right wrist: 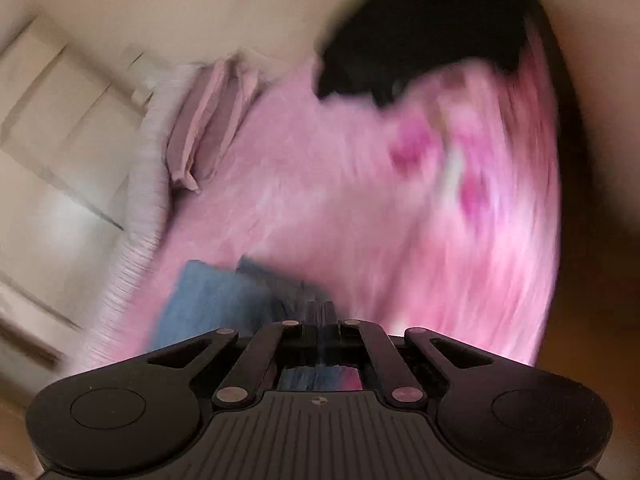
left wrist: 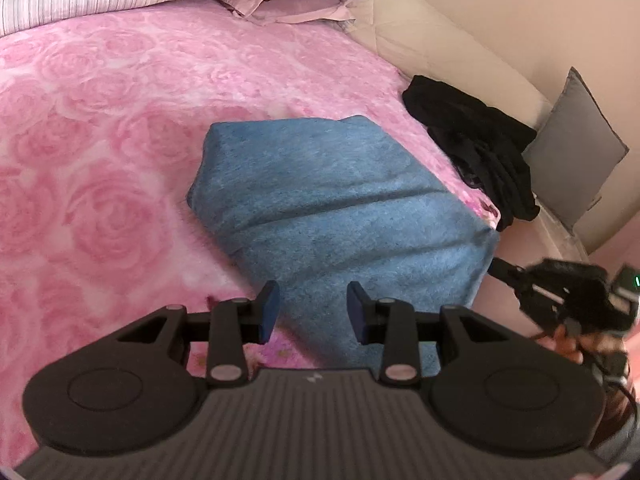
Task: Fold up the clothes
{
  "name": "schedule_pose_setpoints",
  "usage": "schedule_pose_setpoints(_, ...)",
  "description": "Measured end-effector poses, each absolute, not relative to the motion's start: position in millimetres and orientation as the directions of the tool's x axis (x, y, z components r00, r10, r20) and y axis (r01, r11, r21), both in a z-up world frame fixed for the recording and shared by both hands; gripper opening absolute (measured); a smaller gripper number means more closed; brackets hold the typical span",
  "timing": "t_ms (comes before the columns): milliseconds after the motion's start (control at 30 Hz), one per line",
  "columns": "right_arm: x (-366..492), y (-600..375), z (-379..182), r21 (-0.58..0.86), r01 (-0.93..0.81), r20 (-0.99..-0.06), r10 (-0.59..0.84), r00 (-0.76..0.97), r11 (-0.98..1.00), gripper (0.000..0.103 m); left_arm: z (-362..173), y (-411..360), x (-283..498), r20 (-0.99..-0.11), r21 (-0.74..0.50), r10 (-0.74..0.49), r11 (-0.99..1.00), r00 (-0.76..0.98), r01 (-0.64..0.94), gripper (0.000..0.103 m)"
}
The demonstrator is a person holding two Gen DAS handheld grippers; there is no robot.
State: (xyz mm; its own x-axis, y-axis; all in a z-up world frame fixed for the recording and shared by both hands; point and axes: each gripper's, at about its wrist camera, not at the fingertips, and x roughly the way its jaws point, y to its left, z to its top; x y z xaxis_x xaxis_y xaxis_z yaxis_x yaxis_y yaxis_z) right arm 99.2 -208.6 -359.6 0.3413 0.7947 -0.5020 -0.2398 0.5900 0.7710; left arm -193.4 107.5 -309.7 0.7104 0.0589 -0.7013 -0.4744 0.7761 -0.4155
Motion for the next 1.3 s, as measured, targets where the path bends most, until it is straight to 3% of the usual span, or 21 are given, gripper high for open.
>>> schedule_pose_setpoints(33,92,-214,-361,0.8,-0.224,-0.47,0.813,0.344,0.557,0.013,-311,109,-195,-0.701,-0.423,0.054,0.771,0.711,-0.475,0.032)
schedule_pose_setpoints(67,86,-214,-361,0.812,-0.227,-0.453,0.825,0.338,0.538,0.035,-314,111,-196,-0.702,-0.433,0.047,0.764,0.711,-0.478,0.032)
schedule_pose_setpoints(133,75,-214,-359,0.831,-0.237,-0.421,0.847,0.324,0.504,0.054,-317,113,-199,-0.703,-0.445,0.038,0.756,0.71,-0.481,0.032)
schedule_pose_setpoints(300,72,-192,-361,0.827,-0.252,-0.408,0.845,0.346,0.502,0.053,-318,114,-205,-0.696,-0.452,0.033,0.757,0.718,-0.472,0.032)
schedule_pose_setpoints(333,74,-188,-361,0.812,-0.257,-0.425,0.834,0.352,0.523,0.038,-317,115,-205,-0.695,-0.45,0.034,0.758,0.718,-0.471,0.032)
schedule_pose_setpoints(367,76,-183,-362,0.795,-0.262,-0.446,0.82,0.358,0.547,0.008,-317,116,-206,-0.695,-0.449,0.035,0.759,0.719,-0.471,0.032)
schedule_pose_setpoints(533,72,-173,-338,0.692,-0.411,-0.446,0.799,0.404,0.594,0.004,-316,122,-208,-0.694,-0.444,0.046,0.759,0.719,-0.477,0.032)
schedule_pose_setpoints(633,71,-172,-335,0.665,-0.406,-0.464,0.773,0.433,0.626,0.004,-320,126,-209,-0.7,-0.445,0.045,0.753,0.712,-0.484,0.032)
schedule_pose_setpoints(700,83,-171,-363,0.686,-0.313,-0.549,0.749,0.371,0.657,0.005,-325,130,-207,-0.707,-0.458,0.034,0.739,0.706,-0.494,0.032)
schedule_pose_setpoints(733,82,-175,-364,0.7,-0.278,-0.556,0.746,0.366,0.658,0.014,-327,133,-207,-0.709,-0.466,0.028,0.731,0.705,-0.498,0.032)
schedule_pose_setpoints(833,74,-188,-364,0.74,-0.178,-0.563,0.743,0.362,0.648,0.056,-333,142,-205,-0.703,-0.495,0.016,0.706,0.711,-0.506,0.034)
schedule_pose_setpoints(867,68,-194,-365,0.771,-0.161,-0.54,0.767,0.346,0.616,0.062,-335,146,-205,-0.701,-0.505,0.012,0.698,0.713,-0.508,0.035)
schedule_pose_setpoints(933,56,-204,-365,0.832,-0.127,-0.483,0.818,0.312,0.54,0.064,-335,150,-202,-0.691,-0.525,0.006,0.684,0.723,-0.507,0.035)
schedule_pose_setpoints(1200,37,-185,-408,0.858,-0.049,-0.488,0.842,0.231,0.511,0.063,-337,150,-197,-0.672,-0.566,-0.026,0.662,0.74,-0.491,0.035)
schedule_pose_setpoints(1267,44,-180,-407,0.843,-0.105,-0.496,0.837,0.233,0.528,0.048,-339,149,-197,-0.67,-0.573,-0.03,0.656,0.742,-0.491,0.035)
schedule_pose_setpoints(1300,48,-175,-407,0.828,-0.129,-0.511,0.83,0.225,0.545,0.045,-340,149,-196,-0.67,-0.577,-0.033,0.652,0.742,-0.492,0.035)
